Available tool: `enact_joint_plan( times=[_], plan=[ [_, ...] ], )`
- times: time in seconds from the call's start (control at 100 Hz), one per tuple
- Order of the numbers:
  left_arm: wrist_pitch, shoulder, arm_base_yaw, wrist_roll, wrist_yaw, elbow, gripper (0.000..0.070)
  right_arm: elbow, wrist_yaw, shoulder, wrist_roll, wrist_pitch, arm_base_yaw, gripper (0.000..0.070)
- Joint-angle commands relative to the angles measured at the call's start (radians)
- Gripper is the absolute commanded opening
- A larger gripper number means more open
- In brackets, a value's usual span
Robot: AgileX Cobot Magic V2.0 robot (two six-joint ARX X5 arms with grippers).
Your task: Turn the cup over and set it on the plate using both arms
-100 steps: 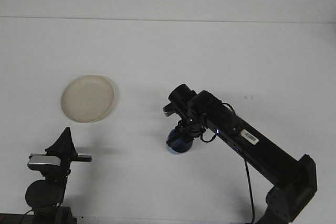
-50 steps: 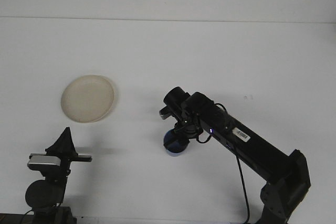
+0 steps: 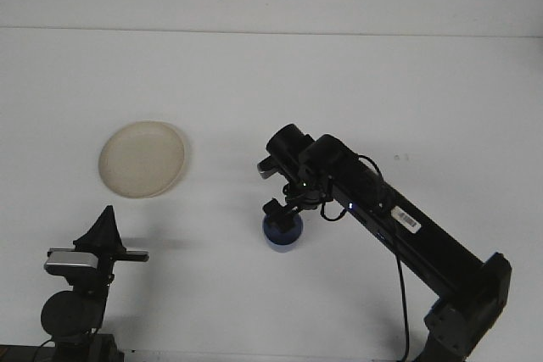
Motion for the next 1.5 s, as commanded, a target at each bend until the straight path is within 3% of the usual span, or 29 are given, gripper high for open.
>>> enact_joint_plan(
  times=[0.0, 0.45, 0.83, 1.22, 1.49],
  plan=[
    [0.010, -0.002, -0.002, -0.001, 0.001, -0.019, 0.0011, 0.030, 0.004, -0.025, -0.020, -0.015, -0.014, 0.0528],
    [0.010, -0.002, -0.002, -0.001, 0.001, -0.019, 0.0011, -0.044, -0.003, -0.220, -0.093, -0.032, -0.343, 0.0529],
    [0.010, -0.002, -0.002, -0.001, 0.001, -0.019, 0.0011, -0.499, -0.050, -0.642, -0.144, 0.212, -0.665, 0.0530],
    [0.010, -0.002, -0.002, -0.001, 0.001, -0.019, 0.0011, -0.868, -0.054, -1.136, -0.135, 0.615, -0.703, 0.0529],
    [0.010, -0.002, -0.002, -0.001, 0.001, -0.019, 0.0011, -1.067, -0.051, -1.341, -0.145, 0.801, -0.703, 0.0528]
  ],
)
